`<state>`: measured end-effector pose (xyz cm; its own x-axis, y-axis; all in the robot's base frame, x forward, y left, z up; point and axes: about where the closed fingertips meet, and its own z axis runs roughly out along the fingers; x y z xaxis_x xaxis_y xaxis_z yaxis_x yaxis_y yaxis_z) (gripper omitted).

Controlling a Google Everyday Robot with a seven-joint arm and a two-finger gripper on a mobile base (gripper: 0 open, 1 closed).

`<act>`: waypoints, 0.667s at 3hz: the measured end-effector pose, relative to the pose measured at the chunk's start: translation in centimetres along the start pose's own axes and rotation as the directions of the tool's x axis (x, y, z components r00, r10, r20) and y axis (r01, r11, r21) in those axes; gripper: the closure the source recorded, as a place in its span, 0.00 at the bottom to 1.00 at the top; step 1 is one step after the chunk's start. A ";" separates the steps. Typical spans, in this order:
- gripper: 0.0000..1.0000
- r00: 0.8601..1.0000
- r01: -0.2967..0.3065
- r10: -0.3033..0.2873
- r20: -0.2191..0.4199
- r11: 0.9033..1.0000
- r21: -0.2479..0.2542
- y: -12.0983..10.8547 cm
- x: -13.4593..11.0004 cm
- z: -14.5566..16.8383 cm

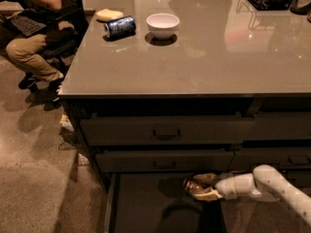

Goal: Pick orange can from bottom drawer and place on counter

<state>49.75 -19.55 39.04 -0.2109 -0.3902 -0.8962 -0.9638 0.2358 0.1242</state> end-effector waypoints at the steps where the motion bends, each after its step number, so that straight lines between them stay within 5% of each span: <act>1: 1.00 0.997 0.082 -0.082 -0.012 0.995 0.047 0.4 -2.7 -3.2; 2: 1.00 0.985 0.173 -0.170 -0.037 0.980 0.100 0.5 -6.0 -5.6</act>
Offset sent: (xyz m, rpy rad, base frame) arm 0.0018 -0.0452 0.1356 -0.1502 -0.3263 -0.0471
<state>49.63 -22.02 46.87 -0.0502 -0.4575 -0.8878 -0.9646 0.2527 -0.0757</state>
